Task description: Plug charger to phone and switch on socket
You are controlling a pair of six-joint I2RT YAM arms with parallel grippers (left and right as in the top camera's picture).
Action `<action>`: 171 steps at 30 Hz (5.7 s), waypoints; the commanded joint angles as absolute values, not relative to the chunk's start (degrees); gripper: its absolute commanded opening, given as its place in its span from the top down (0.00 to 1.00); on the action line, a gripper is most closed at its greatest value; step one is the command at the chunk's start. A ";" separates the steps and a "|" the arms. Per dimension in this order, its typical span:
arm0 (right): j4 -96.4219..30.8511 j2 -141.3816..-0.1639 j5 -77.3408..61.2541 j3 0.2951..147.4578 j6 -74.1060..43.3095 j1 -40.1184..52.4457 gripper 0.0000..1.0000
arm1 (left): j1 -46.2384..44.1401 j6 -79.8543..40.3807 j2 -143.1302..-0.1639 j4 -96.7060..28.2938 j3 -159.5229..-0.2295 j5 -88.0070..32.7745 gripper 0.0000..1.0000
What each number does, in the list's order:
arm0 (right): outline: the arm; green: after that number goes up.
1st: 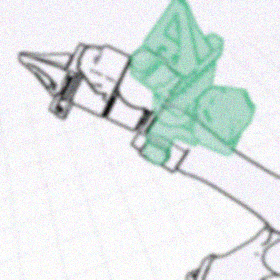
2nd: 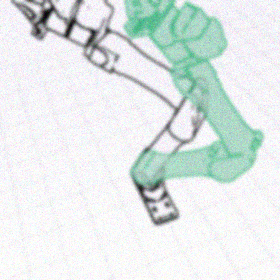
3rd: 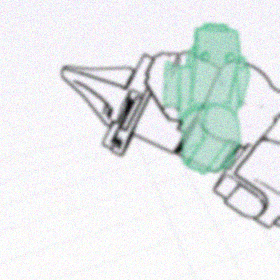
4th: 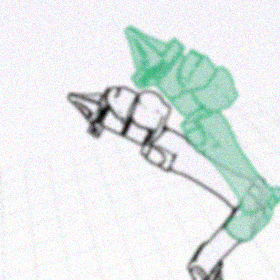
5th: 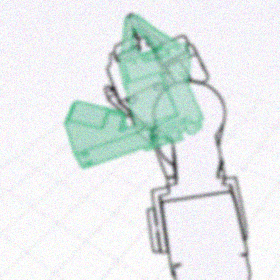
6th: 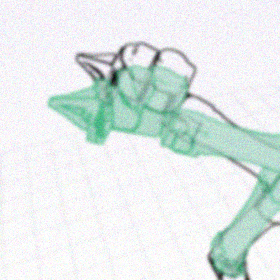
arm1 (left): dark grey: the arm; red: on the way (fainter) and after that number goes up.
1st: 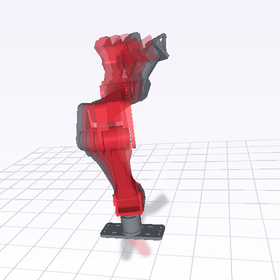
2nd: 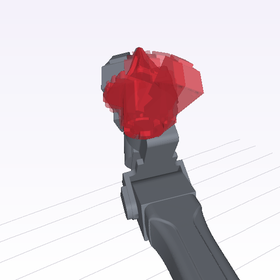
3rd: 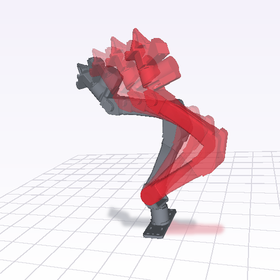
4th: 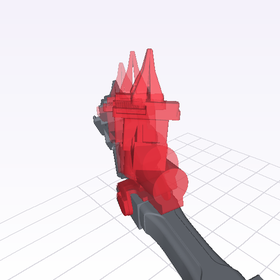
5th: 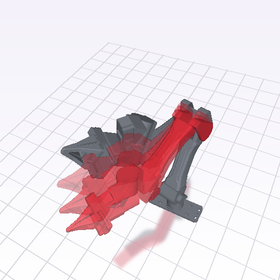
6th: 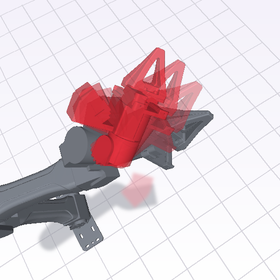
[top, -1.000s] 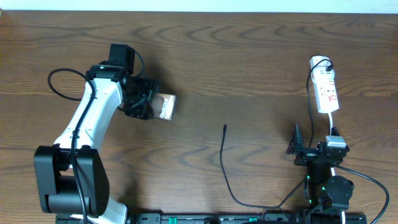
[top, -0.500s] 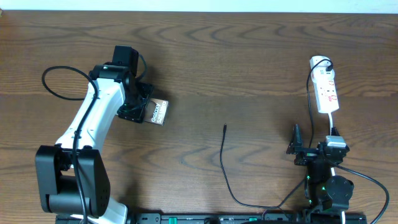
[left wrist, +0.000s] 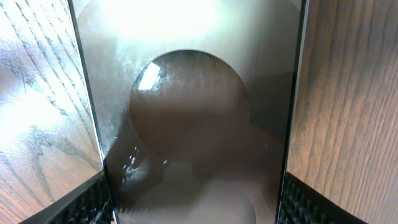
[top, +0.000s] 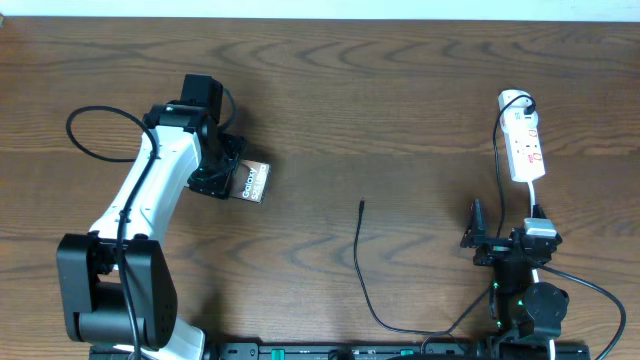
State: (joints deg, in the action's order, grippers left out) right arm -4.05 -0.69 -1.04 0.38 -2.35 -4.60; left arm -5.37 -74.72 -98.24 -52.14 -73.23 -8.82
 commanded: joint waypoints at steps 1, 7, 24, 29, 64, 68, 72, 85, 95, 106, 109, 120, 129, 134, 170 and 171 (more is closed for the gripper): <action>-4.40 -0.40 -0.82 0.32 -2.61 -4.93 0.01 | -5.54 -73.97 -96.12 -52.40 -75.22 -7.88 0.92; -3.44 -0.60 -2.04 0.32 -15.70 -4.95 0.01 | -5.54 -73.95 -96.12 -52.42 -75.24 -7.88 0.92; -11.11 -17.26 -10.87 27.59 -17.45 -4.95 0.01 | -5.54 -73.95 -96.12 -52.42 -75.24 -7.88 0.93; -22.28 -35.03 -20.78 46.78 -17.30 -4.93 0.01 | -5.54 -73.95 -96.12 -52.45 -75.22 -7.88 0.92; -27.00 -102.19 -76.84 65.82 -14.09 5.78 0.01 | -5.54 -73.93 -96.12 -52.49 -75.22 -7.88 0.93; -25.32 -102.28 -76.64 65.82 -9.82 10.20 0.01 | -5.54 -73.93 -96.12 -52.49 -75.22 -7.90 0.93; -19.46 -102.28 -76.42 65.82 -9.58 13.91 0.05 | -5.56 -73.93 -96.12 -52.49 -75.22 -7.90 0.93; -11.35 -102.30 -63.53 65.82 -17.15 18.70 0.01 | -5.54 -73.91 -96.12 -52.90 -75.22 -7.88 0.92; -7.68 -102.32 -54.28 65.78 -17.12 25.02 0.01 | -5.56 -73.93 -96.12 -52.90 -75.22 -7.92 0.93; -6.00 -102.35 -41.10 65.78 -30.39 30.50 0.01 | -5.54 -73.93 -96.12 -52.88 -75.22 -9.21 0.93; -5.50 -102.35 -40.91 65.76 -32.77 30.46 0.01 | -5.54 -73.91 -96.12 -52.64 -75.22 -11.14 0.93; 10.61 -110.98 -57.82 65.73 -41.95 30.41 0.01 | -5.54 -73.93 -96.12 -52.47 -75.24 -13.28 0.93; 18.17 -115.74 -63.02 65.73 -46.68 30.55 0.01 | -5.54 -73.95 -96.12 -51.68 -75.22 -13.23 0.93; 18.44 -115.74 -62.57 65.73 -46.83 31.07 0.01 | -5.54 -75.16 -96.12 -51.11 -75.24 -13.28 0.93; 19.09 -115.79 -52.07 65.73 -57.80 35.44 0.01 | -5.56 -89.91 -96.12 -53.56 -75.22 -20.64 0.93; 19.09 -115.79 -51.75 65.73 -57.80 35.70 0.01 | -5.56 -89.91 -96.12 -53.60 -75.22 -20.97 0.93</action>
State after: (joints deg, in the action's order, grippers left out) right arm 19.00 -115.87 -52.60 65.52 -57.52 34.61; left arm -5.37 -88.95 -98.13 -53.04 -73.23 -19.66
